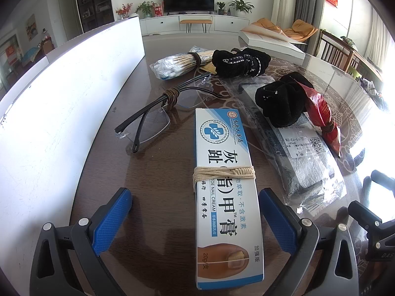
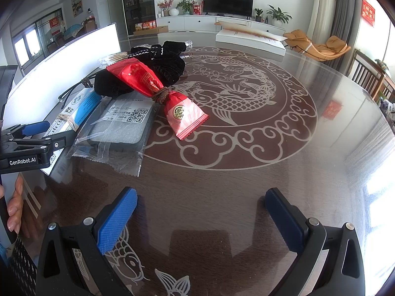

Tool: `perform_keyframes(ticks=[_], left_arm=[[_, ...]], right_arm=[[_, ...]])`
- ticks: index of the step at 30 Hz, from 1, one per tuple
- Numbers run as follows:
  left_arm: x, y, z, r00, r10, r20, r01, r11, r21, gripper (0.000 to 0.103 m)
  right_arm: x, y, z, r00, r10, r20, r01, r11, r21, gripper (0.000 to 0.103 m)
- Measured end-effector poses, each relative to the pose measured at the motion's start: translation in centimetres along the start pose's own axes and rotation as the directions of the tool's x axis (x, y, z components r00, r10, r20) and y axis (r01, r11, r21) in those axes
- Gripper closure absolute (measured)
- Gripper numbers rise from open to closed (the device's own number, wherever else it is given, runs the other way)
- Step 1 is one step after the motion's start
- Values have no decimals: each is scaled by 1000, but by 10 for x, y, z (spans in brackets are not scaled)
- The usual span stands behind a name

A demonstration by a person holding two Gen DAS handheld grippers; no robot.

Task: Organize objects
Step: 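Lift and hold the nail cream box with the left gripper, then grasp the red candy packet with the right gripper while the left holds the cream box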

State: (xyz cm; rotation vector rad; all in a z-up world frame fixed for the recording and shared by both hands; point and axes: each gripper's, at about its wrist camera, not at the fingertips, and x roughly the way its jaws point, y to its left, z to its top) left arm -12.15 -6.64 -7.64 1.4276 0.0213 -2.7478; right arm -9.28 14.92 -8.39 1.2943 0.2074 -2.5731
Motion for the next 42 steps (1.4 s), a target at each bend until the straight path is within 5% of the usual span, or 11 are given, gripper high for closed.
perform_keyframes(ticks=[15,19,21,23,24,27,29,31,38,42], left_arm=[[0,-1,-1,1000,13,-1,-13,1000,-10,0],[0,0,3,999,3,-50,-3,1000,11,0],[-4,3,3,1000,2,-16,-1,1000,22,17],[-9,6,3,1000,-24,3,24,1000,12,56],[-10,8,3,999,-33,9,33,999,11,61],[-18,13,-1,997,-71,14,71,997,-7,62],[-30,14,-9,997,-75,31,74,997,6,62],[-44,15,-16,995,-87,50,86,996,17,62],[-95,24,-32,980,-159,116,165,985,-46,63],[-140,40,-23,963,-182,199,200,977,-77,62]], right_arm=[[0,-1,0,1000,-2,0,2,1000,7,0],[-11,-15,22,988,140,69,-142,990,22,0],[-17,-9,51,981,161,107,-157,987,-46,0],[-8,6,77,972,224,73,-210,965,-158,0],[1,15,87,970,238,39,-224,951,-215,0],[34,29,104,970,240,-50,-244,923,-297,19],[53,22,108,950,285,-129,-309,923,-232,58],[53,14,106,942,307,-134,-329,924,-193,78],[-9,-9,102,948,317,-21,-318,947,-47,85],[-53,28,123,921,388,42,-382,919,-100,85]])
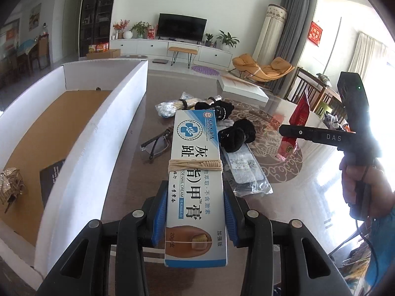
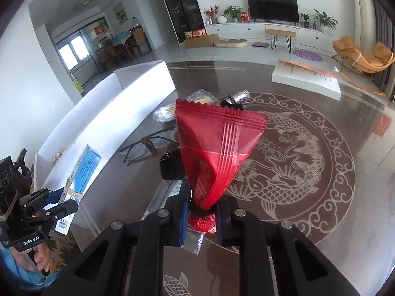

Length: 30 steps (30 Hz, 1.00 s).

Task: Organize objects
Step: 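Carry the cream box and red packet into the cardboard bin and release both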

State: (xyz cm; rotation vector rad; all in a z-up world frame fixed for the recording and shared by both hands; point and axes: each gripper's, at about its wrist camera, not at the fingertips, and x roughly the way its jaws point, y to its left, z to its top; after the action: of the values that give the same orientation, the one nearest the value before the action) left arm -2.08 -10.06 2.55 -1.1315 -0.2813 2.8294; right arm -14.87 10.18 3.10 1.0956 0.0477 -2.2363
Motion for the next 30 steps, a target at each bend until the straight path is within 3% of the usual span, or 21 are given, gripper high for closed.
perform_keyframes(ticks=[4,8,10,15,16,17,19,21,23,24,28,30], left_arm=[[-42,36,29,996,51,76,-46,997,-58,62],[-62,95,44,975,201,92,-191,976,-104,62],[-62,126,43,957,283,64,-274,954,-122,63],[-55,196,31,898,439,-42,-438,877,-199,60],[-53,206,29,890,452,-60,-454,866,-210,53],[-51,213,28,883,463,-71,-467,857,-218,43],[-53,218,26,871,487,-63,-487,843,-229,32],[-59,214,23,863,504,-42,-499,836,-227,31],[-60,202,22,869,495,-18,-487,847,-212,30],[-61,195,22,876,482,-9,-474,857,-202,30],[-62,140,20,942,333,38,-324,934,-150,30],[-62,93,15,973,223,67,-215,971,-105,30]], right_arm=[[-4,72,34,979,197,45,-197,980,-12,85],[25,152,60,914,404,-27,-405,914,-17,85],[53,191,67,891,442,-101,-446,895,-23,85],[132,259,66,858,439,-265,-458,889,-8,82],[144,265,66,868,412,-276,-431,903,-6,72],[152,268,67,887,374,-269,-392,920,-15,55],[151,269,70,930,305,-204,-320,946,-44,36],[139,258,72,958,264,-113,-273,960,-66,30],[121,237,71,979,200,-31,-202,976,-84,15],[112,225,67,987,160,8,-159,983,-89,13],[79,168,33,995,-23,101,35,993,-117,12],[69,126,15,988,-127,92,139,982,-127,9]])
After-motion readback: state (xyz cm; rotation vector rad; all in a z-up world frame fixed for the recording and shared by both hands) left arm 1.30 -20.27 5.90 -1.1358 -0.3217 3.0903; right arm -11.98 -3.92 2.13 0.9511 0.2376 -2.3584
